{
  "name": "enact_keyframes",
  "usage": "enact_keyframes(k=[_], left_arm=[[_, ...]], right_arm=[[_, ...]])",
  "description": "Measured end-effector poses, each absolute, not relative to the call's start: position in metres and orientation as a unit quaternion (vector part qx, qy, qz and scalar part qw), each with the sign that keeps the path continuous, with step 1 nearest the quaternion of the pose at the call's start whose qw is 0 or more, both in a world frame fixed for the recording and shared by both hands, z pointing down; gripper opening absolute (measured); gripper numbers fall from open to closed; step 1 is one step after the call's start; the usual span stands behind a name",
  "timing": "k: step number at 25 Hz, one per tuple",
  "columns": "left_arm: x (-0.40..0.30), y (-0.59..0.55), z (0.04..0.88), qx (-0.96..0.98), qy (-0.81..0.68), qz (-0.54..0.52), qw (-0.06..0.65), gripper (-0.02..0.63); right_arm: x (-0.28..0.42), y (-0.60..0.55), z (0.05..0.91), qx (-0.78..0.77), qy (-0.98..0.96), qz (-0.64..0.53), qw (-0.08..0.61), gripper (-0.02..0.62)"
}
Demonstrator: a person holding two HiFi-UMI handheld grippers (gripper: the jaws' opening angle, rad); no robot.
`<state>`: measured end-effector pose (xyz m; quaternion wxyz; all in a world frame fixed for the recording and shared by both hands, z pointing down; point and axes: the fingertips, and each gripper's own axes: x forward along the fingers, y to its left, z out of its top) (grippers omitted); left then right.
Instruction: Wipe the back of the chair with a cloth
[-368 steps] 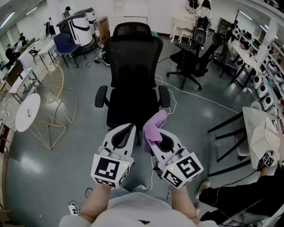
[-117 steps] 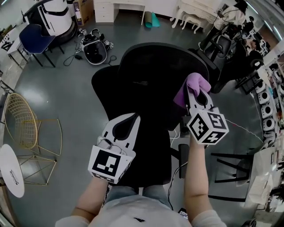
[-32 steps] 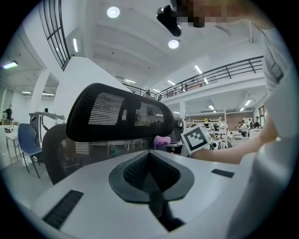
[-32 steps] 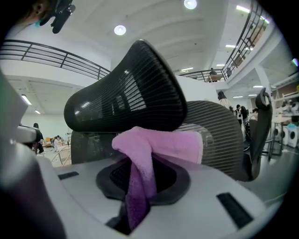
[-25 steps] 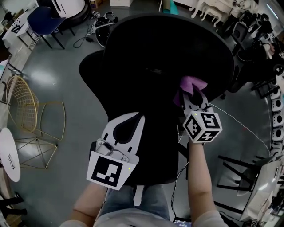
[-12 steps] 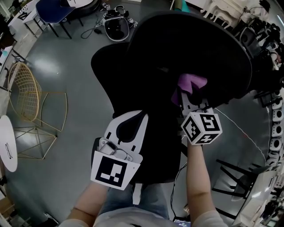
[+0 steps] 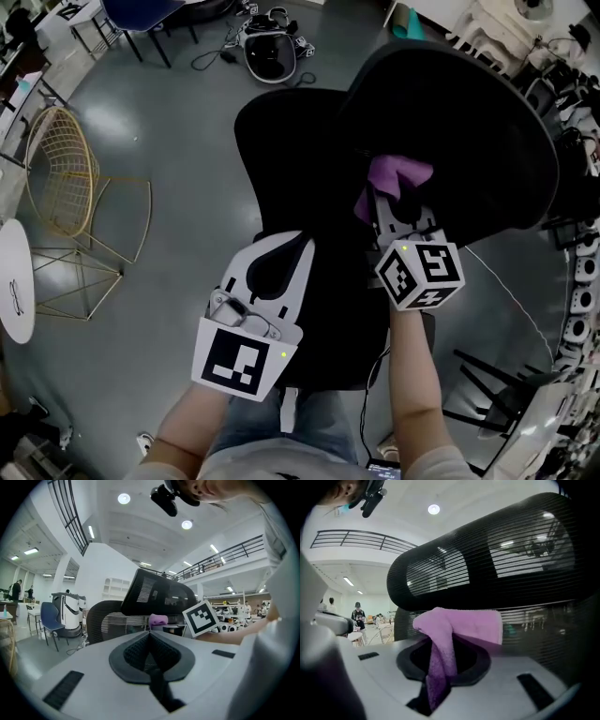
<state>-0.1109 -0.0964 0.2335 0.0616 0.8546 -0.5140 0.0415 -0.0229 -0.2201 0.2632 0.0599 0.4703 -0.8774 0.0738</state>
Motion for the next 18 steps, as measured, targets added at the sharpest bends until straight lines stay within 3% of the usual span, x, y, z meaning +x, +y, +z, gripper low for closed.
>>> enact_keyframes(k=[18], left_arm=[[-0.171, -0.089, 0.228, 0.83, -0.554, 0.031, 0.061, 0.009]], right_arm=[[-0.134, -0.207, 0.259, 0.396, -0.914, 0.069, 0.058, 0.071]])
